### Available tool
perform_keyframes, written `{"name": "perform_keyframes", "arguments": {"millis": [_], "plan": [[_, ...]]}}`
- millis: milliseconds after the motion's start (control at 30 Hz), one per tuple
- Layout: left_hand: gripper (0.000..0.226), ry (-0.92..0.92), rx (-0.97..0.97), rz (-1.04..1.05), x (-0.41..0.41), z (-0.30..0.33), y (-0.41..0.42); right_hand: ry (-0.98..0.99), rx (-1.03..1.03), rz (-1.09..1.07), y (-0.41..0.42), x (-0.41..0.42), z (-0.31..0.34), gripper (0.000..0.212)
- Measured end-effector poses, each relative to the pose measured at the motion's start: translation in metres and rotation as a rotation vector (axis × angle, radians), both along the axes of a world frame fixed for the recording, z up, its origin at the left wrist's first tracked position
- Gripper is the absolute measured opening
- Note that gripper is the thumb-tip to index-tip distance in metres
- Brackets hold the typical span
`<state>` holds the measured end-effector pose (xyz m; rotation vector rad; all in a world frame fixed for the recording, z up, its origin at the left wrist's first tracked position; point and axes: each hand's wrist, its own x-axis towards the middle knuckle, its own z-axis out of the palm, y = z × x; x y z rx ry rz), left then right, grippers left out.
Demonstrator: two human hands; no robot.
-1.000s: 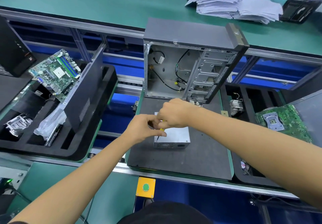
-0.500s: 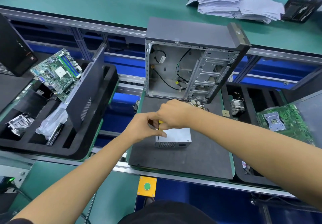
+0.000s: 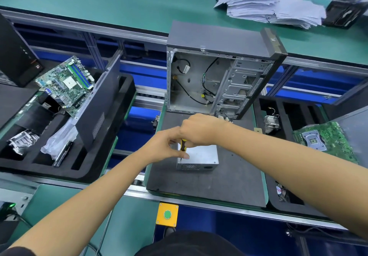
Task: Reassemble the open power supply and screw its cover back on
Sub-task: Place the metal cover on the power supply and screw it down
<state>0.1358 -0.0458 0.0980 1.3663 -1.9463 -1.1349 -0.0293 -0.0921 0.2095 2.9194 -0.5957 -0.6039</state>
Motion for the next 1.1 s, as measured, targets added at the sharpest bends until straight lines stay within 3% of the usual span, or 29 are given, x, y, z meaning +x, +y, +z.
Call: {"name": "perform_keyframes", "arguments": {"millis": [100, 200, 367, 500, 700, 800, 1000, 1100], "plan": [[0.038, -0.117, -0.034, 0.126, -0.005, 0.000, 0.003, 0.001, 0.012, -0.031, 0.001, 0.003, -0.002, 0.023], [0.032, -0.029, 0.006, 0.074, -0.006, -0.006, 0.006, 0.039, 0.022, -0.054, 0.003, 0.000, -0.005, 0.026], [0.032, 0.012, 0.026, -0.030, 0.000, 0.004, 0.004, 0.007, 0.050, 0.061, 0.002, -0.008, -0.001, 0.027], [0.040, -0.012, 0.047, -0.112, 0.008, 0.007, 0.003, 0.020, 0.023, 0.139, 0.001, -0.006, -0.004, 0.013], [0.038, -0.019, 0.045, 0.130, -0.005, -0.004, 0.007, 0.004, -0.095, 0.021, 0.008, 0.003, -0.016, 0.021], [0.035, -0.018, 0.030, 0.111, -0.007, -0.008, 0.007, 0.030, -0.130, -0.007, 0.005, 0.002, -0.015, 0.027], [0.046, -0.028, 0.052, -0.048, -0.001, 0.003, 0.004, 0.000, 0.048, 0.123, 0.002, -0.002, 0.000, 0.017], [0.044, 0.047, 0.037, 0.017, -0.005, 0.007, 0.008, 0.012, 0.002, 0.051, 0.001, -0.002, -0.004, 0.022]]}}
